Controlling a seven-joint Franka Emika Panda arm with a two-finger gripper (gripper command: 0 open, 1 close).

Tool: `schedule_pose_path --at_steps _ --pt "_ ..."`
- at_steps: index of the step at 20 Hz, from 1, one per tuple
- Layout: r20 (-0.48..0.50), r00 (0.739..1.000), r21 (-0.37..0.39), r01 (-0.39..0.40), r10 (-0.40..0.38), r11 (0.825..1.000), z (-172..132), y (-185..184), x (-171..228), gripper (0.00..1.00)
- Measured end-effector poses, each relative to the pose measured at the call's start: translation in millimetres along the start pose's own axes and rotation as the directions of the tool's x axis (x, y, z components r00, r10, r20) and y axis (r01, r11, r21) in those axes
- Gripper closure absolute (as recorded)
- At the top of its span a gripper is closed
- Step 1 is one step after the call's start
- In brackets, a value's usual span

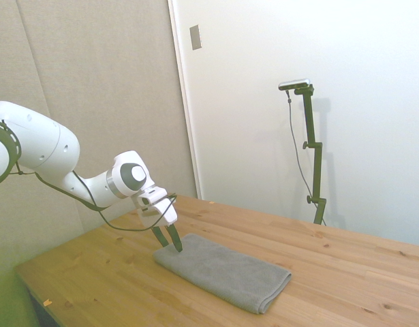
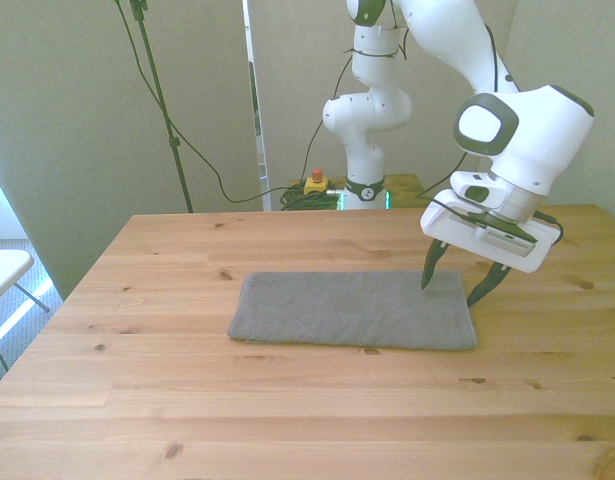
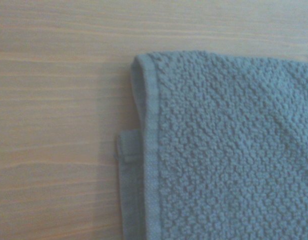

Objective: Fold the towel

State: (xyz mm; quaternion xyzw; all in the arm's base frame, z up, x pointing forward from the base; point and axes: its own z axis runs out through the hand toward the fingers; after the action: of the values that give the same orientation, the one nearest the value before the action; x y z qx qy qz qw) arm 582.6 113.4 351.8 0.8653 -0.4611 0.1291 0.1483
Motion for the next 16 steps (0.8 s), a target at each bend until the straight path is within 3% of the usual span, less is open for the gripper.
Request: schedule_pose_path --at_steps 16 --pt "0.009 1.0 0.013 -0.023 0.023 1.0 6 20 24 1.0"
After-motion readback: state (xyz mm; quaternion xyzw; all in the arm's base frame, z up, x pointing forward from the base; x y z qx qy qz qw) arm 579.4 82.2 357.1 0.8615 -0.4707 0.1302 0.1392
